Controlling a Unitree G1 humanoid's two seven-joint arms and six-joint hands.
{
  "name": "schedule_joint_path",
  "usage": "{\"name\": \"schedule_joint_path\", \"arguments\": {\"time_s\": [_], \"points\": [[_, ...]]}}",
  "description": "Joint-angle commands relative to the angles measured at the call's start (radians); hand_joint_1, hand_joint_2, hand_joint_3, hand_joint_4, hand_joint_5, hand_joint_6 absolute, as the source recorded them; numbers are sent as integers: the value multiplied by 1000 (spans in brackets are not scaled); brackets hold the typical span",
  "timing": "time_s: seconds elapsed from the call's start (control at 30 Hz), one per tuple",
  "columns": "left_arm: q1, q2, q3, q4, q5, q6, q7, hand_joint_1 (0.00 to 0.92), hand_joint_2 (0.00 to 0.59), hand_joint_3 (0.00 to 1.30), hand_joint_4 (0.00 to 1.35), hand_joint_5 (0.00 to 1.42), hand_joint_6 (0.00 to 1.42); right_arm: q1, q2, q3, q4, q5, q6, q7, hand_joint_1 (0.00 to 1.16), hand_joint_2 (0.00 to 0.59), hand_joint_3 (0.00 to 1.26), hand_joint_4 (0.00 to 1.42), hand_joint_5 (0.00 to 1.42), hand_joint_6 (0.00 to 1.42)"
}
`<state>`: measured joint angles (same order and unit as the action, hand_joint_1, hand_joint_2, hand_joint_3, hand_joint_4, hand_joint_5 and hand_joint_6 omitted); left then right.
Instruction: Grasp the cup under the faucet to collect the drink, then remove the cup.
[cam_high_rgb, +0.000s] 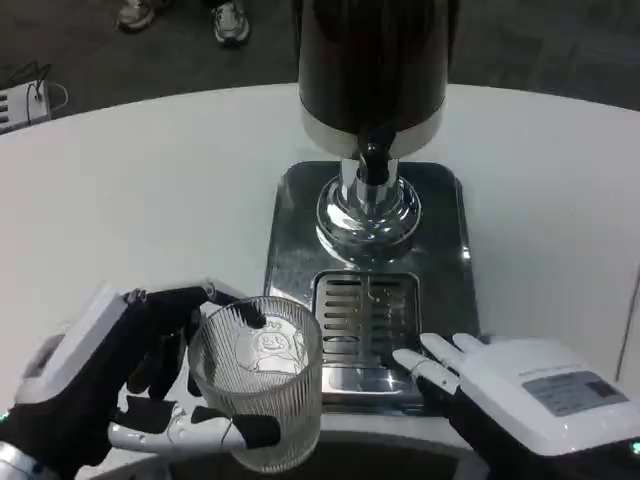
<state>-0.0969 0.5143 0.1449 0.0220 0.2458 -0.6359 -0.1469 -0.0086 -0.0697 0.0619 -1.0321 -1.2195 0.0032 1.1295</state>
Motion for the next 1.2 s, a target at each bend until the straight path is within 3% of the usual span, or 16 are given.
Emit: {"name": "schedule_joint_path", "arguments": {"time_s": [0.03, 0.2, 0.5, 0.83, 1.2], "points": [[-49, 3, 9, 50, 22, -19, 38, 512, 0, 980, 1098, 1311, 1424, 23, 22, 5, -15, -7, -15, -13, 623, 420, 74, 0, 0, 0], [-131, 6, -2, 138, 75, -32, 82, 512, 0, 980, 1098, 1311, 1424, 33, 39, -10, -15, -3, -33, -24, 622, 420, 74, 0, 0, 0], [-263, 4, -49, 266, 175, -22, 159, 512, 0, 980, 1098, 1311, 1424, 30, 31, -69, -15, 63, -66, -19, 622, 420, 74, 0, 0, 0], [-424, -23, -138, 434, 263, 3, 263, 512, 0, 980, 1098, 1311, 1424, 46, 33, -137, -15, 139, -116, -15, 622, 420, 74, 0, 0, 0], [-586, -65, -231, 636, 318, 19, 377, 512, 0, 980, 1098, 1311, 1424, 67, 10, -235, -15, 230, -139, 1, 621, 420, 74, 0, 0, 0]]}}
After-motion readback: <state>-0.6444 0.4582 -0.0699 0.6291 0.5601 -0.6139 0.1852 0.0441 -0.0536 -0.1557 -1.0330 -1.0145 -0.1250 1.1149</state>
